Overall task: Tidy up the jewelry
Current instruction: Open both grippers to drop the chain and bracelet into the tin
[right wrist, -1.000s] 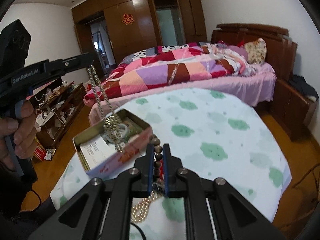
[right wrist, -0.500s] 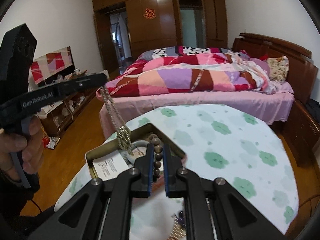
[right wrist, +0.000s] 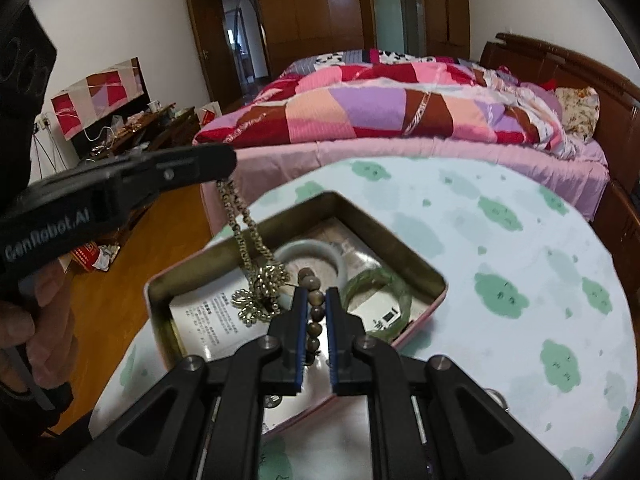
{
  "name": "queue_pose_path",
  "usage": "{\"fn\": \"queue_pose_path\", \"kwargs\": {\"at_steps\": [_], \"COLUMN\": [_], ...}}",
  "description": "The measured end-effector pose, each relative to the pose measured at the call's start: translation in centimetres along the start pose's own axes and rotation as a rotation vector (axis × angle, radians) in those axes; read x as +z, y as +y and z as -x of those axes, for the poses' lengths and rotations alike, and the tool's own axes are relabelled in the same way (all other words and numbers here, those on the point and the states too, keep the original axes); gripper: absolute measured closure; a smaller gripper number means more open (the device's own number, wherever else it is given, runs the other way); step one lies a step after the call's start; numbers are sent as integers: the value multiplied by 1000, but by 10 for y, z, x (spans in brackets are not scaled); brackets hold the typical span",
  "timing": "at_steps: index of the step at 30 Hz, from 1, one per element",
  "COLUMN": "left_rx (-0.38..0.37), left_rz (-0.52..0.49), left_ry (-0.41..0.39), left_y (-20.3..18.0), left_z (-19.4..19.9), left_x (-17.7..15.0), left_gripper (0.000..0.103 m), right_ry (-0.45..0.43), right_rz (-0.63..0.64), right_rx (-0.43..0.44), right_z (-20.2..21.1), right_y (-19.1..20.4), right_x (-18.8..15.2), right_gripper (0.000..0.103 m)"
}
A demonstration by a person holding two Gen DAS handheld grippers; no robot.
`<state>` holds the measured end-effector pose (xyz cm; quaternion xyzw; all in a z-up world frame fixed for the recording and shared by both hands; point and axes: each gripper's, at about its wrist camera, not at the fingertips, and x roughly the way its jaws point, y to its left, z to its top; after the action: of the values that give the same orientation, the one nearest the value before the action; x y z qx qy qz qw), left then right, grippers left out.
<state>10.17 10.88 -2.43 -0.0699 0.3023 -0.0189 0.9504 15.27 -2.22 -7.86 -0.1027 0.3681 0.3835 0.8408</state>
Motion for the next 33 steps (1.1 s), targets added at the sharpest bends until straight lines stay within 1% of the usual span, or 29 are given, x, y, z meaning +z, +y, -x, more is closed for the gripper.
{"fn": "queue_pose_path", "kwargs": {"at_steps": [6, 8, 9, 11, 12, 13, 14, 15, 16, 17, 19, 20, 24, 29, 33], "left_rx": [8, 24, 24, 27, 36, 52, 64, 75, 80, 70, 61, 71, 71, 55, 32], "left_rz": [12, 6, 3, 1, -1, 0, 3, 9, 14, 21, 28, 29, 24, -8, -50], "left_ry": [71, 85, 96, 111, 120, 125, 123, 111, 89, 66, 74, 76, 69, 68, 71], "left_y": [6, 6, 6, 5, 5, 5, 6, 7, 8, 9, 9, 9, 2, -21, -48], "left_z": [-22, -26, -28, -29, -30, -30, -29, -26, -23, -17, -15, -14, -8, -5, 1], "left_x": [-17, -20, -22, -24, -25, -26, -27, -28, -28, -28, -28, -28, -31, -34, -40], "left_gripper": [99, 99, 99, 98, 91, 72, 59, 37, 30, 30, 29, 29, 29, 29, 29], "right_ry": [30, 36, 40, 40, 37, 31, 9, 0, -6, -8, -17, -22, -32, -17, -1], "right_rz": [-17, -22, -28, -40, -48, -62, -74, -82, -88, -91, -101, -109, -165, -251, -285], "right_rx": [-3, -5, -3, -8, -8, -4, 10, 7, -3, -5, 2, -1, -33, -128, -181], "right_z": [-7, -8, -10, -10, -9, -7, -2, 0, 3, 6, 16, 23, 47, 78, 90], "right_y": [-6, -8, -9, -10, -11, -13, -14, -14, -15, -15, -20, -24, -48, -85, -96], "right_x": [-6, -8, -9, -11, -11, -12, -13, -13, -13, -14, -19, -22, -40, -77, -100], "right_gripper": [91, 89, 85, 73, 57, 42, 37, 35, 35, 35, 35, 35, 34, 33, 33]}}
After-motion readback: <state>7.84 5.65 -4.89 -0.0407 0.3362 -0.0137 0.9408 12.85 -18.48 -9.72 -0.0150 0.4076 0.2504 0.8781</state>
